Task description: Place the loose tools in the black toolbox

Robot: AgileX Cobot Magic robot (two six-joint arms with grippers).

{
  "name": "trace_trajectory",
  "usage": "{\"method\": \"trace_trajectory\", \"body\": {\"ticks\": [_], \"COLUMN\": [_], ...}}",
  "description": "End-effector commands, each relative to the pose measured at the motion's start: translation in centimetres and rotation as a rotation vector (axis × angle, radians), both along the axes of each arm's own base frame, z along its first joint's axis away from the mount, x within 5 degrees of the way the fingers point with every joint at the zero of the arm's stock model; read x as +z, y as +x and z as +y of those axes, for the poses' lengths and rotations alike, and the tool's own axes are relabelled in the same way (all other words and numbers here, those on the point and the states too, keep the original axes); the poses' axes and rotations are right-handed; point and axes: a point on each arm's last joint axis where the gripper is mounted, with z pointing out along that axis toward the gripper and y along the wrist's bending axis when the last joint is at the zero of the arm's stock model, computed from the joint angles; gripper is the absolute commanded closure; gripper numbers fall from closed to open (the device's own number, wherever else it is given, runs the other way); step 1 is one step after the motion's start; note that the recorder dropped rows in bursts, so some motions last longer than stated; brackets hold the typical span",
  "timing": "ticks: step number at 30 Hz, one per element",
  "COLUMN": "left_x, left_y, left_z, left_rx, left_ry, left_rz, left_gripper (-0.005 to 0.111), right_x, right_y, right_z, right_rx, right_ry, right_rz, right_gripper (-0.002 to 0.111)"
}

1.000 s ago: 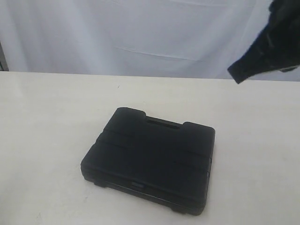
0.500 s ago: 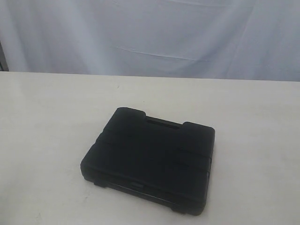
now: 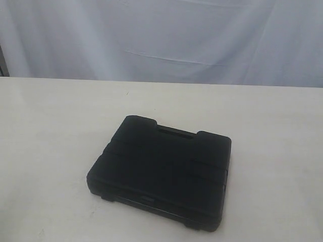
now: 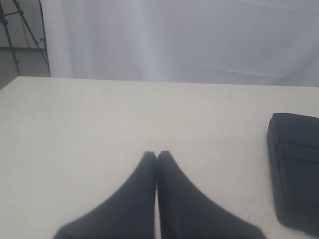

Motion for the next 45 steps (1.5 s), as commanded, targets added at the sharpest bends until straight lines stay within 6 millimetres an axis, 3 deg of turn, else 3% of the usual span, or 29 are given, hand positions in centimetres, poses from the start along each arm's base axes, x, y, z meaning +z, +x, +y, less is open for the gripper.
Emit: {"method": "trace_trajectory", "body": {"ticks": [1, 6, 13, 19, 23, 33, 45], "left_x": [-0.1, -0.1, -0.1, -0.1, -0.1, -0.1, -0.1], "left_y": [0.0, 0.0, 0.0, 0.0, 0.0, 0.0, 0.0], "left_z": [0.0, 0.0, 0.0, 0.0, 0.0, 0.0, 0.0], "left_rx": [-0.002, -0.002, -0.002, -0.002, -0.002, -0.002, -0.002], "left_ry": [-0.003, -0.003, -0.003, -0.003, -0.003, -0.003, -0.003], "left_rz": [0.000, 0.000, 0.000, 0.000, 0.000, 0.000, 0.000], "left_gripper": [0.107, 0.107, 0.107, 0.107, 0.107, 0.107, 0.107], "right_x": [-2.8, -5.1, -8.4, -11.3, -11.2, -13.7, -13.8], "right_y": [0.2, -0.2, -2.4, -4.1, -5.0, -5.6, -5.6], "right_z": [-0.6, -0.8, -0.6, -0.2, 0.1, 0.3, 0.3], "right_rx": [-0.056, -0.098, -0.083, -0.077, -0.085, -0.016, -0.020], "right_ry": [-0.001, 0.000, -0.302, -0.406, -0.451, -0.431, -0.406], "right_rz": [-0.044, -0.080, -0.103, -0.141, -0.209, 0.060, 0.065], "right_gripper": [0.109, 0.109, 0.109, 0.109, 0.109, 0.109, 0.109]}}
